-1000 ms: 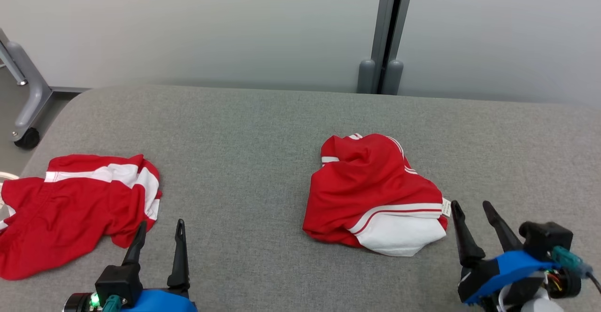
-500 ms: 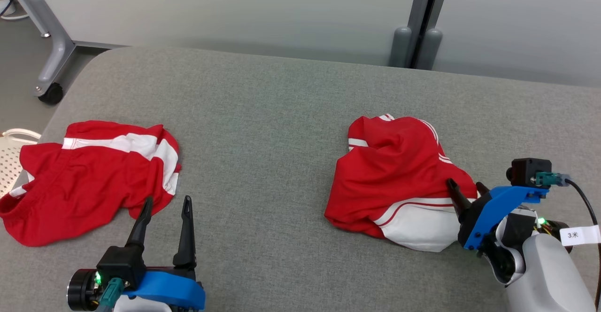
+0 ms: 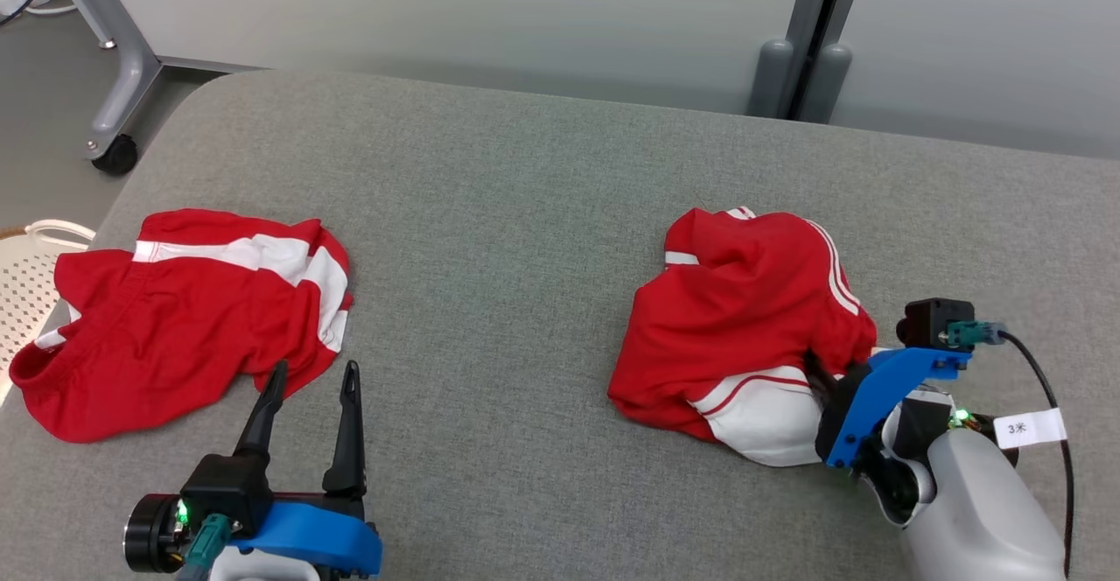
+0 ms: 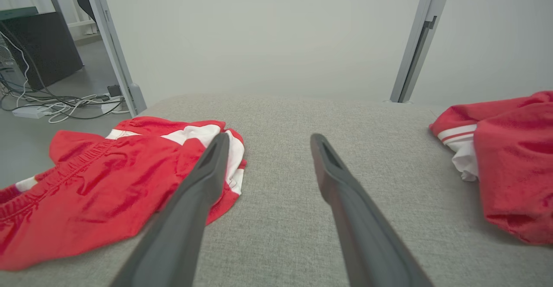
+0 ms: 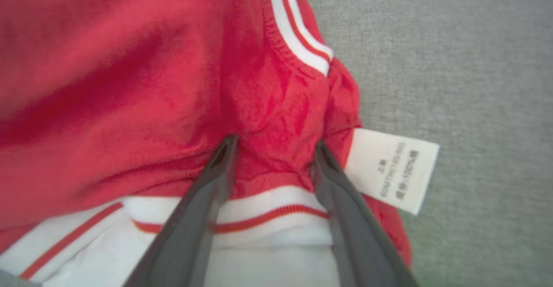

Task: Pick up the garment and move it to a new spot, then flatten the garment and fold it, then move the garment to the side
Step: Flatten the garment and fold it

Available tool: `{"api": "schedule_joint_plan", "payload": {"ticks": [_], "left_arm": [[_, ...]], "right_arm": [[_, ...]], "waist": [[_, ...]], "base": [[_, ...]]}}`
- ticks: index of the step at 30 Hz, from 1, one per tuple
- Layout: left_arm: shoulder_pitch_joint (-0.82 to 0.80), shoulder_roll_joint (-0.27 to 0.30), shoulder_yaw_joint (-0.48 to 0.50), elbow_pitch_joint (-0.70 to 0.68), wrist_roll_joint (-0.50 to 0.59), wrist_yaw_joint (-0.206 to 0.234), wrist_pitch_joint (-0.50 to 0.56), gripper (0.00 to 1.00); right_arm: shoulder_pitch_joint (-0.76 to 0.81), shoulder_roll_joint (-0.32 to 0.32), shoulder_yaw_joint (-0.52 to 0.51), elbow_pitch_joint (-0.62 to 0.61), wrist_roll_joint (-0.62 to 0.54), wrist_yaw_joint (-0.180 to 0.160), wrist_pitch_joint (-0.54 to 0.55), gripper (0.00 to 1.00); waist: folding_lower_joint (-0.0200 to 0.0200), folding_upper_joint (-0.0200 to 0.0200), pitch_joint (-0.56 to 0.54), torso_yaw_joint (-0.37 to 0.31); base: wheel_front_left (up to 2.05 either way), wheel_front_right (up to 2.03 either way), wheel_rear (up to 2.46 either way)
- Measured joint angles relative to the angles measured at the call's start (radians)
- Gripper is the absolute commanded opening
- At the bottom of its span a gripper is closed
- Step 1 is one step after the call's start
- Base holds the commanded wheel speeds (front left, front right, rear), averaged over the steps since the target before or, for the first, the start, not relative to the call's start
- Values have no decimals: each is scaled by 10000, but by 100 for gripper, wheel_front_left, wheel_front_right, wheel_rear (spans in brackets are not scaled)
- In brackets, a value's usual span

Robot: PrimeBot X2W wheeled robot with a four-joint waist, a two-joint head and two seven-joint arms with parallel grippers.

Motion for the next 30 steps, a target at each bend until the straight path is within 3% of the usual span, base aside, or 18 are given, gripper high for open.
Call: {"api": "schedule_joint_plan", "payload": {"ticks": [8,13,18,23,30], "left_arm": [[-40,17,-6,6,-4,31,0,100],[50,13,4,-10,-40,109,0,100],[70,44,2,-56,-75,119,0,100],[65,23,-19,-153,-98,130,0,100],[-70,-92,-59,-217,-96,148,0,100]], "right_arm": [[-112,10,614,-345,105,0,-1018,0],[-125,17,792,-1862,100,0,-1338,0],[47,15,888,-3973,176,0,-880,0],[84,13,1273,-5168,796,0,-52,0],[-1848,15,2832,-5108,2660,0,-282,0]], "waist": [[0,0,-88,-44],[0,0,-311,-186],[-1,0,-578,-338],[-1,0,-582,-406],[0,1,-378,-431]], "base": [[0,0,0],[0,0,0],[0,0,0],[0,0,0],[0,0,0]]}}
